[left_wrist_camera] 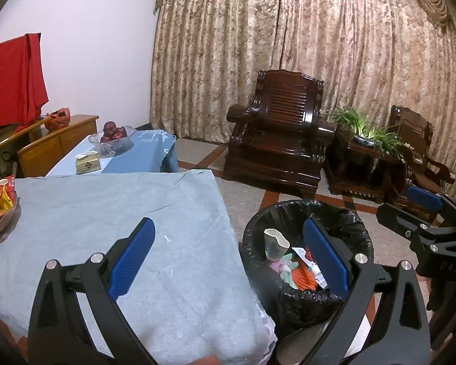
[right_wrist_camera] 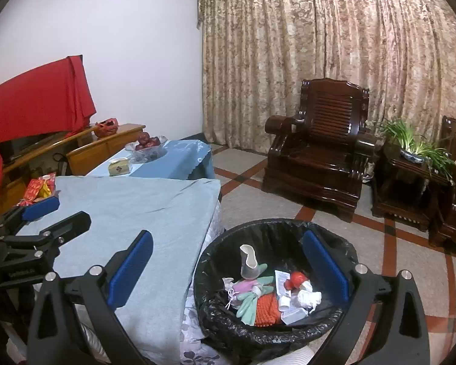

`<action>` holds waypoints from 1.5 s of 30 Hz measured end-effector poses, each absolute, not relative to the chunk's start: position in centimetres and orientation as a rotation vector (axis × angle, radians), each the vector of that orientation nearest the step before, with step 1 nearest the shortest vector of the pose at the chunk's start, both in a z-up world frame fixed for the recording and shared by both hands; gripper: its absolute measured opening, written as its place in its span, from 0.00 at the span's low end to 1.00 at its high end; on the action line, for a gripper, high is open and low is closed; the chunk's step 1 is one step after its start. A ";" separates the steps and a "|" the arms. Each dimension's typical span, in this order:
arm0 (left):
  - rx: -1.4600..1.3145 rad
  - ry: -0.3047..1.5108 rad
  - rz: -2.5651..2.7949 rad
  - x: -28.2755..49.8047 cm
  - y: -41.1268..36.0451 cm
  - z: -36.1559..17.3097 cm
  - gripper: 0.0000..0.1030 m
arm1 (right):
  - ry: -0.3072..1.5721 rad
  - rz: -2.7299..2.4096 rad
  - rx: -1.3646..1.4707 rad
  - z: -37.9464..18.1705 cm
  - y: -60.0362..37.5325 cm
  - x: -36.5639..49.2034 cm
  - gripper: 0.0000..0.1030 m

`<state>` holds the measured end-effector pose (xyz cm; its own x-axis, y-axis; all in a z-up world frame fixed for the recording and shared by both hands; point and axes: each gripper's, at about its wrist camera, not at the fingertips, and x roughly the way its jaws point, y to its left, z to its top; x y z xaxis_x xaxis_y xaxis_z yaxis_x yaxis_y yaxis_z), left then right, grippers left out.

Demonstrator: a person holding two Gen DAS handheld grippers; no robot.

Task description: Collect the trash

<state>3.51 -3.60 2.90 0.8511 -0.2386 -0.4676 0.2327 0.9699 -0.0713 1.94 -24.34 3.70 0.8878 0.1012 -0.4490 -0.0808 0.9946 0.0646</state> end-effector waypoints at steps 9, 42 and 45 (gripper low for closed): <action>-0.013 0.497 -0.245 3.6 -3.6 2.9 0.93 | 0.473 0.096 0.044 3.6 -24.0 2.1 0.94; -0.010 0.500 -0.243 3.6 -3.6 3.0 0.93 | 0.475 0.101 0.046 3.5 -23.7 2.3 0.94; -0.010 0.499 -0.244 3.5 -3.6 3.1 0.93 | 0.475 0.100 0.046 3.5 -23.7 2.3 0.94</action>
